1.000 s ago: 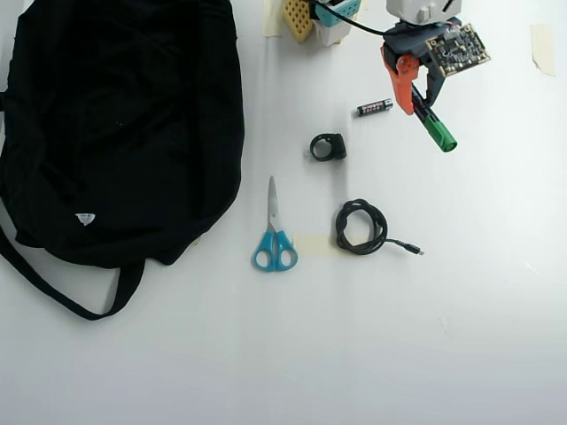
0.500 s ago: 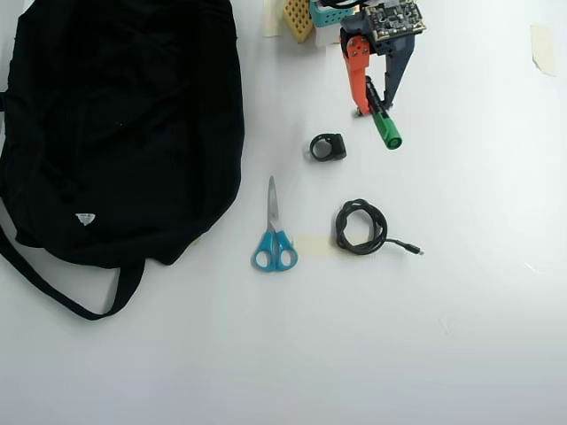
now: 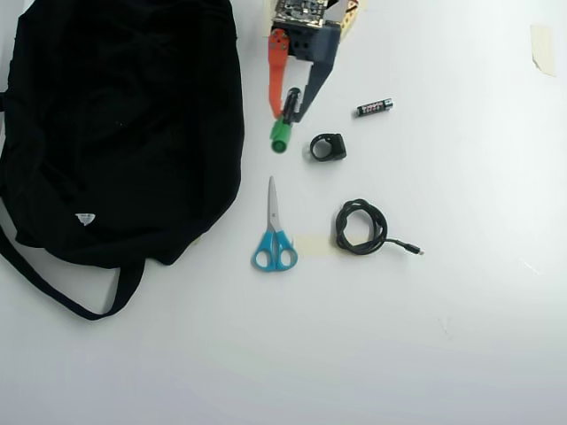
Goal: Put the green marker into the black bag
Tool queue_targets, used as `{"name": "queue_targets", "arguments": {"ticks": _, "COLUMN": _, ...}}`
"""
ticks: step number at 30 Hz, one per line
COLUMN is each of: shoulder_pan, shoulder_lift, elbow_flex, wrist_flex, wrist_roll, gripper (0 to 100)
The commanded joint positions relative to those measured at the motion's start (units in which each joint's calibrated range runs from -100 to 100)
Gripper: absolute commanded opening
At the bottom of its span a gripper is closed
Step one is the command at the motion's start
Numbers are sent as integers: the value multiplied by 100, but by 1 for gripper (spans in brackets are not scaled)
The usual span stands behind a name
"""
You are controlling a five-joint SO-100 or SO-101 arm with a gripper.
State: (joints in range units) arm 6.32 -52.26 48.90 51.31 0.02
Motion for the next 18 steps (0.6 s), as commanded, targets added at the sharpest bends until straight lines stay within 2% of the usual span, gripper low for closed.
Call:
{"name": "queue_targets", "arguments": {"ticks": 1, "shoulder_pan": 714, "shoulder_lift": -126, "elbow_flex": -92, "wrist_flex": -161, "wrist_roll": 155, "gripper": 2}}
{"name": "queue_targets", "arguments": {"ticks": 16, "shoulder_pan": 3055, "shoulder_lift": -102, "elbow_flex": -2, "wrist_flex": -299, "wrist_roll": 165, "gripper": 2}}
{"name": "queue_targets", "arguments": {"ticks": 18, "shoulder_pan": 3542, "shoulder_lift": -10, "elbow_flex": 16, "wrist_flex": -773, "wrist_roll": 165, "gripper": 2}}
